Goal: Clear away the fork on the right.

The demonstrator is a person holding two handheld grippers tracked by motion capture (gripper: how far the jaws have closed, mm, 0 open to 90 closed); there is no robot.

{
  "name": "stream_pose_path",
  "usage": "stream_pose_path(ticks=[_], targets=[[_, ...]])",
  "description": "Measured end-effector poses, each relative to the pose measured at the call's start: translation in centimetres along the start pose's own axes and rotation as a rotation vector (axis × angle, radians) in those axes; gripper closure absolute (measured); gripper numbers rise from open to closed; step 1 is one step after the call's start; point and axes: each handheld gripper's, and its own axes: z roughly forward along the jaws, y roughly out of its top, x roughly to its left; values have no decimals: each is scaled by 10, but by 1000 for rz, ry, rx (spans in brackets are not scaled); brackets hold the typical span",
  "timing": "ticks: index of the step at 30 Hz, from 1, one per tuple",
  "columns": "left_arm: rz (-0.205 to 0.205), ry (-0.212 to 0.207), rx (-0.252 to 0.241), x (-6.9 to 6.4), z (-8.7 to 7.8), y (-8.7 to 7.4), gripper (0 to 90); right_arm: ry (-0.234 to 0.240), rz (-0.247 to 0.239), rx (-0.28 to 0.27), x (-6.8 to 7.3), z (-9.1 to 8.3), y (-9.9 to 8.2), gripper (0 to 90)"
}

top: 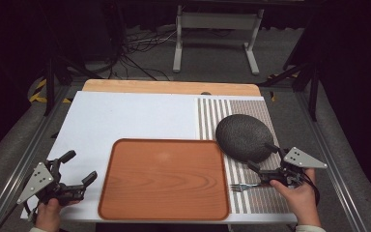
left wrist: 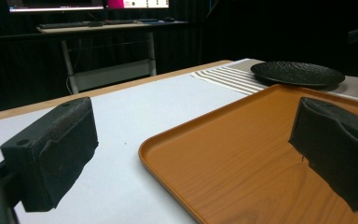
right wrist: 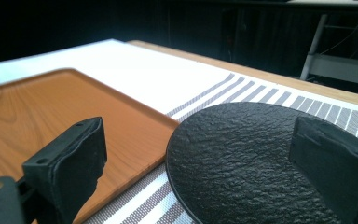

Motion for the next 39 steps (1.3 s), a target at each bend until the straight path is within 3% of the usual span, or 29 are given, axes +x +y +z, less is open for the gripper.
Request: stream_pose_path(ticks=[11,18,22,38,39], targets=[[-2,4,-2,0,0,0,16,32,-87,106,-1,3,27,79],[-7,3,-4,0,0,0,16,56,-178,238,-2,2,42,115],[-8,-2,3,0,0,-1,16,89,-225,349,0,3,49,148],[-7,0,-2,0,0,-1,16,149,-355,533,4,11,57,190],[-8,0,-2,0,0,-1,17,155,-371,562,5,12,57,198]])
